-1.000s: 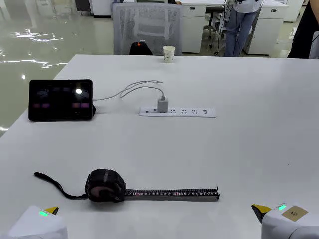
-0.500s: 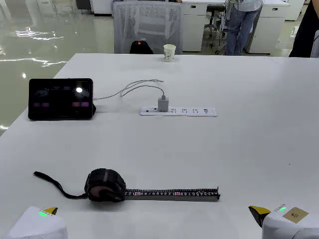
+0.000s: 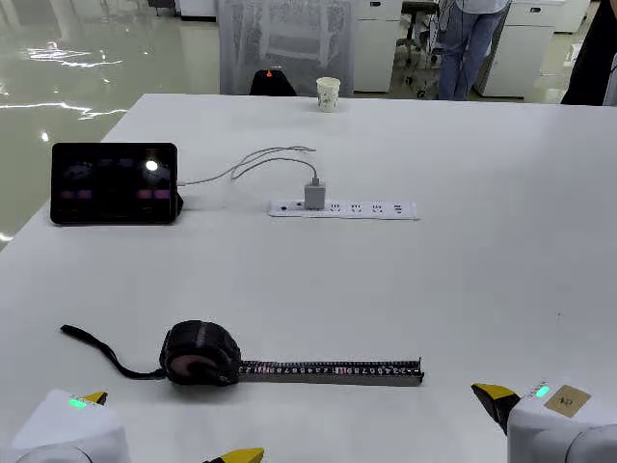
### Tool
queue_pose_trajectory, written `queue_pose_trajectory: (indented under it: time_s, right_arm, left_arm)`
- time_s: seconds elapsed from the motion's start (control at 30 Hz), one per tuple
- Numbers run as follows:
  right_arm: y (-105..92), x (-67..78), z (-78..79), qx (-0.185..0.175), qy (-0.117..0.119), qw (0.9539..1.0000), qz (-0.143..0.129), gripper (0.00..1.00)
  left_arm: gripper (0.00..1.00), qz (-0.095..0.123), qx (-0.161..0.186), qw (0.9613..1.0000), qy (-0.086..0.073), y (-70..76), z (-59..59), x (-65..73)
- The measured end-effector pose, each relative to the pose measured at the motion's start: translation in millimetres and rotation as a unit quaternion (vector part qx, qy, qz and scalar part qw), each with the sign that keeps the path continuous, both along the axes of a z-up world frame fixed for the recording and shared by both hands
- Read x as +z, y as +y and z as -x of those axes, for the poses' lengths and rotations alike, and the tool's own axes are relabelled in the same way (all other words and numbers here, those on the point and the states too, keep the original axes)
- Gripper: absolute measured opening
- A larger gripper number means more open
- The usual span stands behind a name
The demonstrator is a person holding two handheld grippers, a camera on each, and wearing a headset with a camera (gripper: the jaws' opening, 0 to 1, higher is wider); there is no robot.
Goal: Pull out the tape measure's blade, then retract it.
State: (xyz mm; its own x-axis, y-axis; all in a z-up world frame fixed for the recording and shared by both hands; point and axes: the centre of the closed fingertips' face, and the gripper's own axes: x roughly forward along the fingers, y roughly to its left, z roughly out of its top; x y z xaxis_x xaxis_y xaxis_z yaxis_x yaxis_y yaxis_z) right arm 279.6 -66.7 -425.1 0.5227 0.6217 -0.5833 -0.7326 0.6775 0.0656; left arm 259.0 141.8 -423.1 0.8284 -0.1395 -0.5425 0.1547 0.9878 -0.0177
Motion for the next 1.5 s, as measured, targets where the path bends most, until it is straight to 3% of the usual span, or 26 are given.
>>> queue_pose_trajectory:
  time_s: [0.33,0.63,1.17,1.33,1.5]
  right_arm:
    - [-3.3,-1.7,-6.0,0.045,0.006,0.999,-0.002,0.96]
    - [-2.9,-10.8,-14.3,0.095,0.006,0.9954,0.017,0.94]
    - [-5.9,-22.8,-36.1,0.179,-0.007,0.9831,0.037,0.85]
    - [-8.2,-29.2,-39.3,0.205,0.003,0.9778,0.045,0.81]
    - [-10.1,-33.2,-47.1,0.227,-0.002,0.9724,0.056,0.77]
  left_arm:
    - [0.99,0.004,0.008,1.0,0.0,2.3,-11.4,-3.6]
    - [0.99,0.009,0.017,0.9998,0.001,4.3,-21.7,-8.1]
    - [0.99,0.009,0.026,0.9996,0.0,10.2,-45.1,-15.4]
    - [0.97,0.012,0.026,0.9996,0.002,10.0,-52.3,-19.1]
    - [0.96,0.015,0.028,0.9995,0.001,10.7,-59.6,-21.6]
